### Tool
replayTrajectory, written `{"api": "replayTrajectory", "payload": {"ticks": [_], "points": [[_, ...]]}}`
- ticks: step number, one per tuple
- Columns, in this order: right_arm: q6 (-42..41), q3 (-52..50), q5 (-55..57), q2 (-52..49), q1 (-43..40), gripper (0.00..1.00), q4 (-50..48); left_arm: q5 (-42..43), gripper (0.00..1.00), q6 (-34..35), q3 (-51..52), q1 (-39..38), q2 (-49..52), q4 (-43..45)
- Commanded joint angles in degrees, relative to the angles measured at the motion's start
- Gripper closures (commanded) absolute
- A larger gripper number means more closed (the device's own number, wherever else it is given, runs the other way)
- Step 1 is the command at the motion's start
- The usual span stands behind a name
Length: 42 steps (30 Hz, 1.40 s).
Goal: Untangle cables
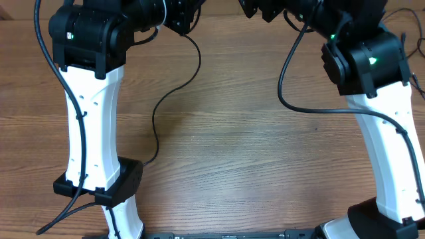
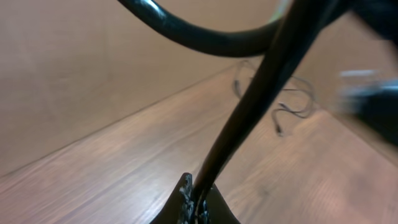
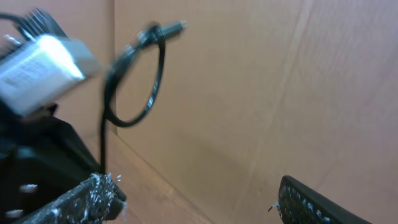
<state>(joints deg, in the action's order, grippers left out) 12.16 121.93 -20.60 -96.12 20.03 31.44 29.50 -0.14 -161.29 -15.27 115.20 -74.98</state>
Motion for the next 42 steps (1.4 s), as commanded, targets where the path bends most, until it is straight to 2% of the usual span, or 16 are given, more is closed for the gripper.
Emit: {"api": "replayTrajectory", "payload": {"ticks": [1, 9, 17, 23, 28, 32, 38, 42], "points": [[0.35, 0.66, 0.57, -1.05, -1.18, 0.16, 0.35, 8.17, 0.96, -1.60, -0.22, 0.24, 1.11, 0.24], [1.66, 0.68, 2.05, -1.05, -2.69, 0.15, 0.55, 8.00, 0.96, -8.70, 0.33, 0.24, 2.23, -3.17], [1.62, 0.68, 7.52, -1.05, -6.43, 0.15, 1.22, 3.26, 0.96, -24.13, 1.90, 0.22, 2.56, -7.67], [1.57, 0.68, 7.50, -1.05, -8.92, 0.15, 2.56, -8.63, 0.96, -35.63, 2.69, 0.20, 2.58, -12.20], [1.55, 0.68, 7.39, -1.05, -8.90, 0.15, 4.31, -19.23, 0.96, -39.54, 2.69, 0.20, 2.58, -10.49], [1.55, 0.66, 4.87, -1.09, -8.79, 0.16, 7.04, -26.10, 0.96, -40.81, 2.69, 0.20, 2.58, -5.03], [1.40, 0.66, 4.63, -1.09, -8.81, 0.16, 9.86, -20.15, 0.96, -57.96, 2.69, 0.09, 2.58, 2.01], [1.40, 0.66, 3.98, -1.09, -8.81, 0.16, 10.97, -14.80, 0.96, -69.75, 2.69, -0.28, 2.58, 3.04]]}}
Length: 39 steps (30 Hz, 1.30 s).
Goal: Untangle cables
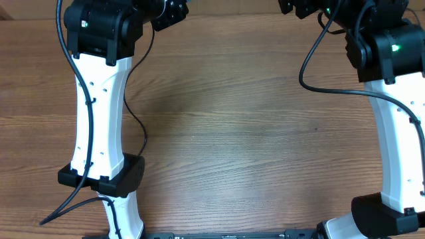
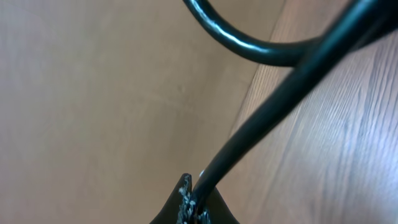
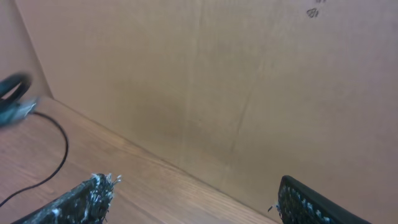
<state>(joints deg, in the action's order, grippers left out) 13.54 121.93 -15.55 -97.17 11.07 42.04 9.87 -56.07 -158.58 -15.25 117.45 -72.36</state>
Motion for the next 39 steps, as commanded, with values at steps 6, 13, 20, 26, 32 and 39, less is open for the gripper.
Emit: {"api": "replayTrajectory", "payload": {"ticks": [6, 13, 20, 26, 32, 39], "points": [[0.04, 0.66, -1.05, -0.07, 0.15, 0.17, 2.71, 5.70, 0.96, -13.70, -0.02, -0.83, 0.33, -1.46], [-4.42, 0.66, -3.82, -0.07, 0.17, 0.27, 3.58, 3.21, 0.96, -13.51, -0.02, -0.81, 1.03, -0.24], [-28.61, 0.68, -4.00, -0.04, 0.17, 0.27, 5.60, -2.47, 0.96, -13.60, -0.02, -0.44, 2.89, 3.39], [-37.11, 0.74, -12.11, 0.07, 0.17, 0.23, -1.20, -2.36, 0.96, -13.14, -0.02, -0.55, 4.52, 3.19], [-35.71, 0.66, -12.50, -1.14, 1.99, 0.24, 0.07, -2.34, 0.96, -12.83, -0.02, -1.09, 5.07, 3.19], [-32.94, 0.66, -12.39, -3.63, 3.91, 0.24, 1.31, -2.38, 0.96, -12.04, -0.02, -1.46, 5.05, 2.71]]}}
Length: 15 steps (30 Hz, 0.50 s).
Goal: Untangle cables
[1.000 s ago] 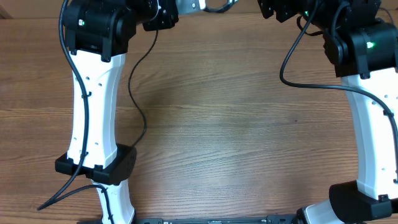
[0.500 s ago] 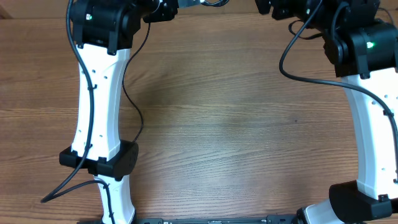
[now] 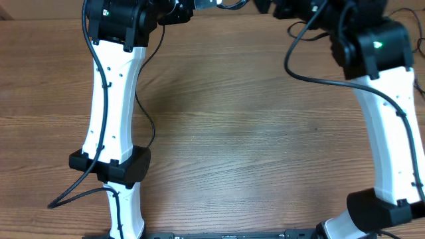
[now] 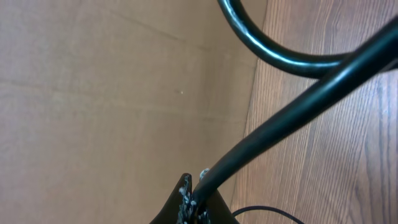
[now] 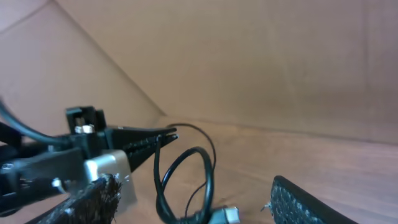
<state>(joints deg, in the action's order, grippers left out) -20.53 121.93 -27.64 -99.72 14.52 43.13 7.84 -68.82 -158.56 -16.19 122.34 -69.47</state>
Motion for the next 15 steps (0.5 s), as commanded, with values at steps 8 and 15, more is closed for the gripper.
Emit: {"api": "replayTrajectory", "payload": {"ticks": [8, 15], "points": [[3.02, 0.66, -0.31, -1.73, 0.52, 0.24, 0.46, -2.95, 0.96, 0.63, -0.04, -0.50, 0.11, 1.70], [3.02, 0.66, -0.31, -1.73, 0.52, 0.24, -0.39, -5.14, 0.96, 4.85, -0.07, -0.48, 0.11, 5.53]]}}
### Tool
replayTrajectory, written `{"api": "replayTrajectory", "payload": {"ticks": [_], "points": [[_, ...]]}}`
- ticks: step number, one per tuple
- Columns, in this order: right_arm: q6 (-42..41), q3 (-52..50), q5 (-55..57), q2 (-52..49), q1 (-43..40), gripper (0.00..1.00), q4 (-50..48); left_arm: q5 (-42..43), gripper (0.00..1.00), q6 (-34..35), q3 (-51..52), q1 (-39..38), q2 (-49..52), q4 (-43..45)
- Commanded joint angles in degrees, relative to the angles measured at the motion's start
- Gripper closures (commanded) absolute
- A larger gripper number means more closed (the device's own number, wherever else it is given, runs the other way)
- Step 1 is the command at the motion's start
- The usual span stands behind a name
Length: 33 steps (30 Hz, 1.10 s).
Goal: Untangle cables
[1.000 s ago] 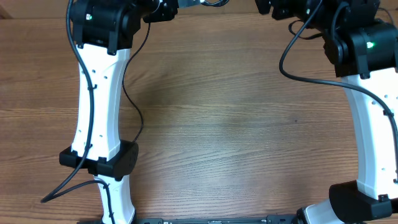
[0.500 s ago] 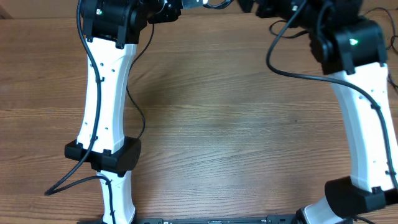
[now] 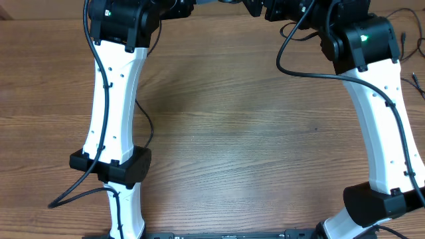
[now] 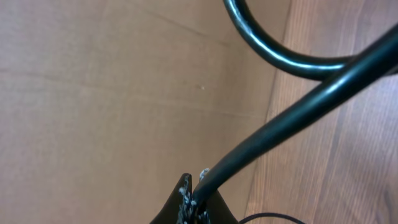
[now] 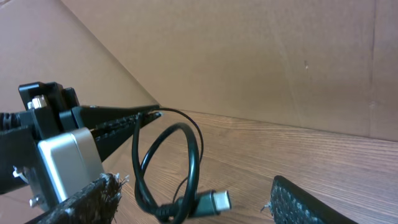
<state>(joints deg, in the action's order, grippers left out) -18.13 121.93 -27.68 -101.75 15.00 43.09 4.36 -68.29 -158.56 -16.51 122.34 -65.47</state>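
Note:
A thick black cable (image 4: 292,118) runs up from my left gripper (image 4: 194,200), which is shut on it; its loop (image 4: 267,53) curves above. In the right wrist view the same cable hangs as a loop (image 5: 196,155) ending in a silver-tipped plug (image 5: 214,200). That plug sits between the wide-apart fingers of my open right gripper (image 5: 193,190), touching neither. The left gripper (image 5: 118,124) shows at left, pinching the cable. From overhead both grippers meet at the table's far edge, left (image 3: 189,5) and right (image 3: 255,8), largely cut off.
A brown cardboard wall (image 5: 249,56) stands behind the wooden table (image 3: 226,133). A thin black wire (image 4: 267,219) lies on the wood below the left gripper. More thin cables (image 3: 406,14) lie at the far right. The arms' own black leads hang beside them.
My right gripper has shifted slightly left toward the left gripper. The cable's plug, then at the bottom edge of the right wrist view, now sits higher between the open fingers. The left gripper keeps its hold.
My left gripper was shut on the thick cable throughout. At first my open right gripper was near it, the loop in view. Then the arms stood farther apart and the right gripper faced the wall. It later faced the loop again, and now flanks the plug.

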Motion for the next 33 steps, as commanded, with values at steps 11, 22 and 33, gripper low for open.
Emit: {"api": "replayTrajectory", "payload": {"ticks": [11, 22, 33], "points": [[9.38, 0.68, 13.86, 0.26, -2.34, 0.24, 3.82, 7.56, 0.96, 38.32, -0.04, -0.87, 0.13, 1.99], [18.71, 0.66, 18.58, -0.50, -5.40, 0.23, 8.07, 27.87, 0.96, 53.33, -0.04, -0.94, 0.17, -5.27], [18.64, 2.93, 34.07, 0.13, -6.40, 0.19, 5.75, 20.24, 0.96, 54.10, -0.04, -8.00, 4.31, -18.78]]}}
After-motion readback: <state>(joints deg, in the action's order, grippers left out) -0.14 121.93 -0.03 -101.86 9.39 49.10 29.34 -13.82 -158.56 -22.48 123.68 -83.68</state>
